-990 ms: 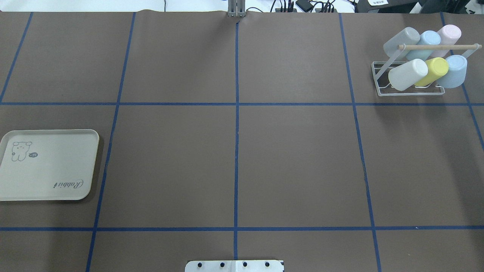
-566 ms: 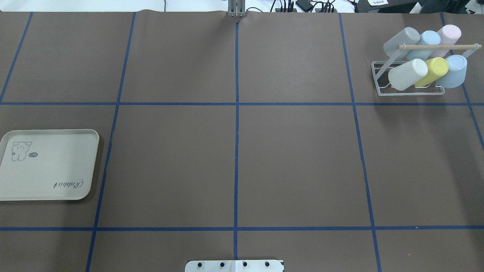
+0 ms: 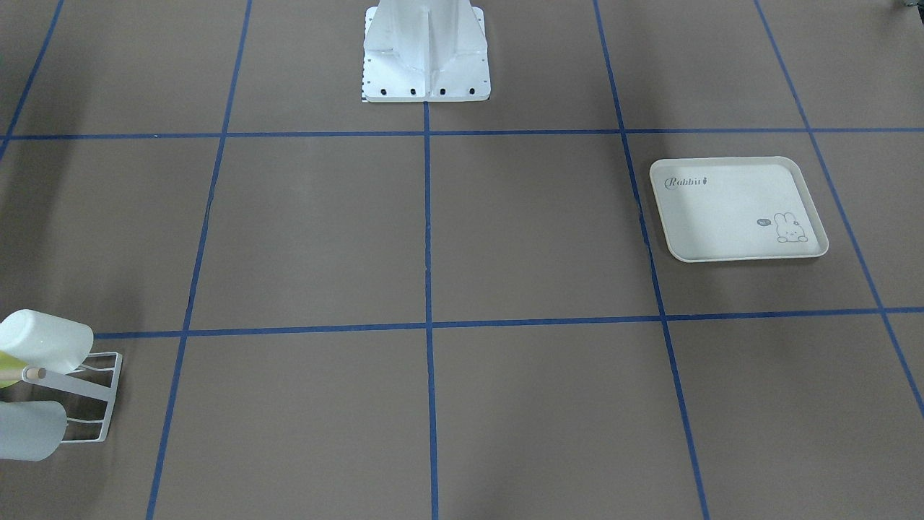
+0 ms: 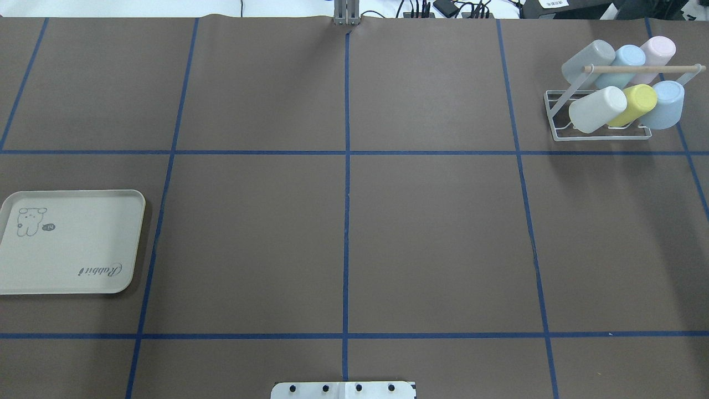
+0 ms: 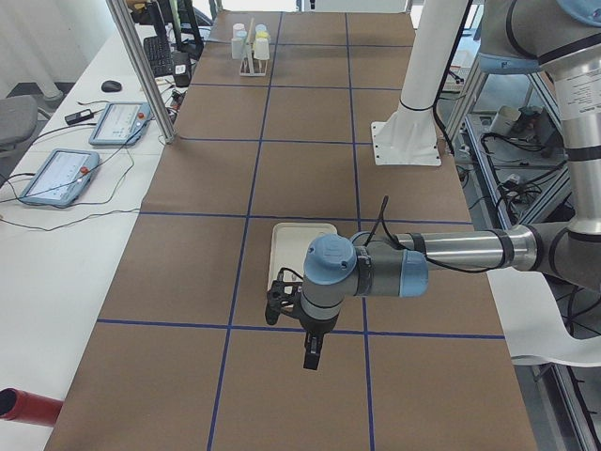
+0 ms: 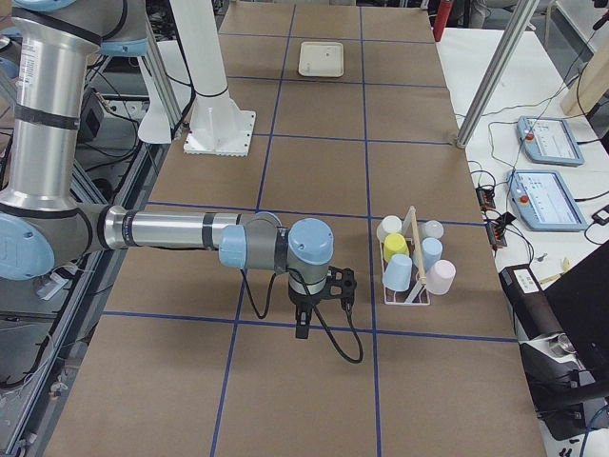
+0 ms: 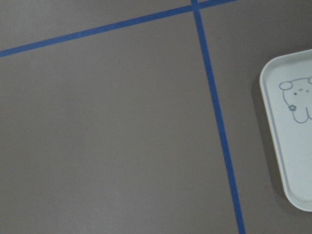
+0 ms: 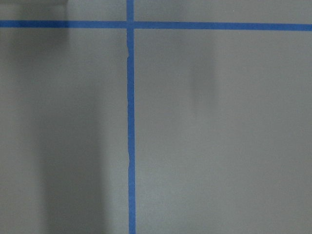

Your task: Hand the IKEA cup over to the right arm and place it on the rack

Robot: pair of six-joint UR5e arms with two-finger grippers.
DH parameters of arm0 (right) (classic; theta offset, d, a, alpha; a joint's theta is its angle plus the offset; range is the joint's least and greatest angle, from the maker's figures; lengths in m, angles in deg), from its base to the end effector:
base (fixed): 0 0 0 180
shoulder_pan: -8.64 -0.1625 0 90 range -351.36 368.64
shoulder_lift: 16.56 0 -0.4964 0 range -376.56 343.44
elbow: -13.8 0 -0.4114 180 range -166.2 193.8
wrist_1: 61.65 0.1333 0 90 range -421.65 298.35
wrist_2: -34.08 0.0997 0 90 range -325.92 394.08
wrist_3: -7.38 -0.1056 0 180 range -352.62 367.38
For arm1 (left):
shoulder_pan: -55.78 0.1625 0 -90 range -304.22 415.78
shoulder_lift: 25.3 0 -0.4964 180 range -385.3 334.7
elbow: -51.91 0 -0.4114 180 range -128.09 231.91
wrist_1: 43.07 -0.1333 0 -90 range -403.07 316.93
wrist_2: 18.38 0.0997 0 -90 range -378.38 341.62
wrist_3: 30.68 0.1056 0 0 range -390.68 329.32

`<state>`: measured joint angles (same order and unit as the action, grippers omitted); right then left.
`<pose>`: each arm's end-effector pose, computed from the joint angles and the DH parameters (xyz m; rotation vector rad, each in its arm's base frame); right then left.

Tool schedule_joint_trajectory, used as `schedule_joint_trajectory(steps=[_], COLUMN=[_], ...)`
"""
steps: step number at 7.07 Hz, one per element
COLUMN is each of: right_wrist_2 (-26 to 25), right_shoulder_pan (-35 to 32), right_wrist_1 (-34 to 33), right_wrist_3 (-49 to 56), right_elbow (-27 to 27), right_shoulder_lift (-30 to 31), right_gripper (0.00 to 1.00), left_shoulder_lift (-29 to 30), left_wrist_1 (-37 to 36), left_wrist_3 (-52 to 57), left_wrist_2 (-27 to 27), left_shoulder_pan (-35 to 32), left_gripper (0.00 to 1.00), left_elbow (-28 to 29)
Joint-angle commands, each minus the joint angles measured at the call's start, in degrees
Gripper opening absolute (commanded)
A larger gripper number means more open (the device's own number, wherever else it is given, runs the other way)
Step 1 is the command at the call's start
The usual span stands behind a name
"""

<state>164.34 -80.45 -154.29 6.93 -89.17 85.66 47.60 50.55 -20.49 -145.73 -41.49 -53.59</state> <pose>0.0586 -0.4043 0.7261 -0.0400 -0.7022 0.0039 -0.1152 -0.3562 0.7288 0.1326 0.6392 0.0606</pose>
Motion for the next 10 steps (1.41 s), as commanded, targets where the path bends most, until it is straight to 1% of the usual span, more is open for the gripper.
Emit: schedule_joint_trajectory(steps=[1, 2, 7, 8, 10], right_wrist_2=[0.1, 0.1, 0.5, 0.5, 0.5], right_shoulder_pan=[0.0, 0.1, 0.1, 0.1, 0.1], right_wrist_1=[0.0, 0.0, 0.0, 0.0, 0.1], right_wrist_3=[0.1, 0.1, 0.0, 0.2, 0.2], right_elbow=[-0.1, 0.0, 0.0, 0.0, -0.1], right_shoulder_lift=[0.0, 0.0, 0.1, 0.1, 0.1], right_gripper=[1.0, 1.0, 1.0, 1.0, 1.0], left_shoulder_lift=[0.9, 0.8, -0.3, -0.3, -0.3], left_wrist_1=[2.7, 7.2, 7.6, 7.9, 7.8], left_wrist_3=[0.4, 0.3, 0.2, 0.3, 0.2], left_wrist_2=[0.0, 0.0, -0.2, -0.3, -0.2], left_shoulder_pan=[-0.3, -0.3, -0.3, -0.3, -0.3], left_gripper=[1.0, 1.0, 1.0, 1.0, 1.0], left_elbow=[-0.3, 0.6, 1.3, 3.0, 3.5])
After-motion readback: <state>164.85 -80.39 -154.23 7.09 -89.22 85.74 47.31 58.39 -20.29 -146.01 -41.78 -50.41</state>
